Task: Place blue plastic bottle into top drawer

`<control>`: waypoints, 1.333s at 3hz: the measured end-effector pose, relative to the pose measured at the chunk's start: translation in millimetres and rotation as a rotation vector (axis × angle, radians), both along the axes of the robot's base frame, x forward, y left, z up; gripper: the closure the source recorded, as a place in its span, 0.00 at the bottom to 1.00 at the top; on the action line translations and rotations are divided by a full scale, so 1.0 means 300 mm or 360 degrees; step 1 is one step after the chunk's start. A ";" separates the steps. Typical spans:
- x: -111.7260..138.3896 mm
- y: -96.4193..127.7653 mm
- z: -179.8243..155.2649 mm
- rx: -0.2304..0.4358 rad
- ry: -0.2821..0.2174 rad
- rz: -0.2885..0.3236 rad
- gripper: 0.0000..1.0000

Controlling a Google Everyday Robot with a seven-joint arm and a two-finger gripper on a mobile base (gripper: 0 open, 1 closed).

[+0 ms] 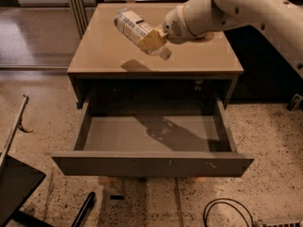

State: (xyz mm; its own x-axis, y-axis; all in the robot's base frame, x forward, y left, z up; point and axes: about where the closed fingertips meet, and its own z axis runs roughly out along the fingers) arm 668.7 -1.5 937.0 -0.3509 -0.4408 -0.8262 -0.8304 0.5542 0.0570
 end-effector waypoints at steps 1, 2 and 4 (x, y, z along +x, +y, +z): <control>-0.124 -0.019 -0.141 -0.0121 0.0050 0.0123 1.00; -0.186 -0.048 -0.325 -0.0283 0.0171 0.0231 1.00; -0.197 -0.125 -0.651 -0.0490 0.0416 0.0394 1.00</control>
Offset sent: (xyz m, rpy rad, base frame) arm -0.0787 -0.0338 -0.1655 -0.3165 0.2079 0.2264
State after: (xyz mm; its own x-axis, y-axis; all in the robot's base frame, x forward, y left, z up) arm 609.5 -39.0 741.7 -0.3829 -0.7481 -0.5420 -0.9195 0.3651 0.1457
